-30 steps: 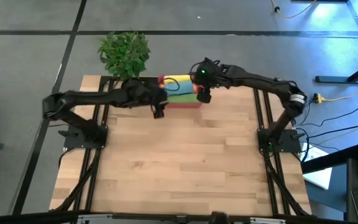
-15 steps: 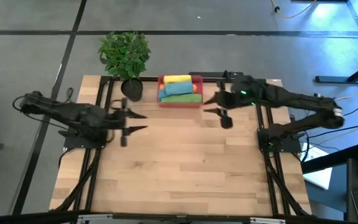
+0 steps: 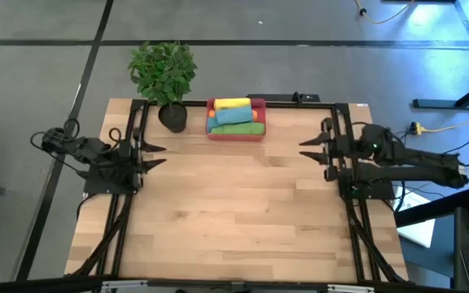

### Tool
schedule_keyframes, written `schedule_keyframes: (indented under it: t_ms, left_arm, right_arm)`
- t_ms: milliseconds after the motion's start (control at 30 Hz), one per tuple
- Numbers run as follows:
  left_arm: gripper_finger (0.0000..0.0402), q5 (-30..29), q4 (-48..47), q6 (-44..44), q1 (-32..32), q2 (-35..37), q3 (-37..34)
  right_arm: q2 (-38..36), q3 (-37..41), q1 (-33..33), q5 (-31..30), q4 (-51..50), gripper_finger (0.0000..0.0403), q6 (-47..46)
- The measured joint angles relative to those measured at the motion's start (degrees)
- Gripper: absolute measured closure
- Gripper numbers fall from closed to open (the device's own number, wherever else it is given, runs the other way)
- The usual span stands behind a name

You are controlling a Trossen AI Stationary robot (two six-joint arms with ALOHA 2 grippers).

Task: Roll microfiber towels into tight, uniform cylinder then place into a basket
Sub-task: Return to Home Position

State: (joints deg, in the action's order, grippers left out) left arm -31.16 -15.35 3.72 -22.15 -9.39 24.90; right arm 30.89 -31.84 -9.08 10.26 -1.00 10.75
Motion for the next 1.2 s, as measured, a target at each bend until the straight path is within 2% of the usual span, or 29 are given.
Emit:
schedule_keyframes:
  t_ms: [167, 267, 500, 567, 767, 1200]
  left_arm:
    - [0.0253, 0.3, 0.3, 0.6, 0.0, 9.0, -7.5]
    - [0.0253, 0.7, 5.4, 2.6, 0.0, 9.2, -11.6]
    - [0.0253, 2.7, 18.1, -0.5, 0.0, 9.2, -21.8]
    - [0.0253, 3.9, 21.7, -1.0, 0.0, 9.3, -24.4]
    - [0.0253, 5.6, 19.3, -6.5, 0.0, 7.2, -24.5]
    - [0.0253, 4.9, 19.3, -4.2, 0.0, 7.3, -24.5]
  right_arm:
    - [-9.3, 9.9, 0.0, -3.7, 5.0, 0.0287, -0.7]
    - [-13.6, 15.9, -0.1, -4.6, 7.0, 0.0287, -3.3]
    - [-18.3, 31.0, -0.1, -4.6, 18.7, 0.0287, -10.8]
    - [-18.7, 31.2, -0.1, -4.6, 15.6, 0.0287, -11.8]
    - [-18.7, 31.5, -0.1, -4.9, 13.2, 0.0287, -11.8]
    - [-18.7, 31.5, -0.1, -6.1, 13.2, 0.0287, -11.8]
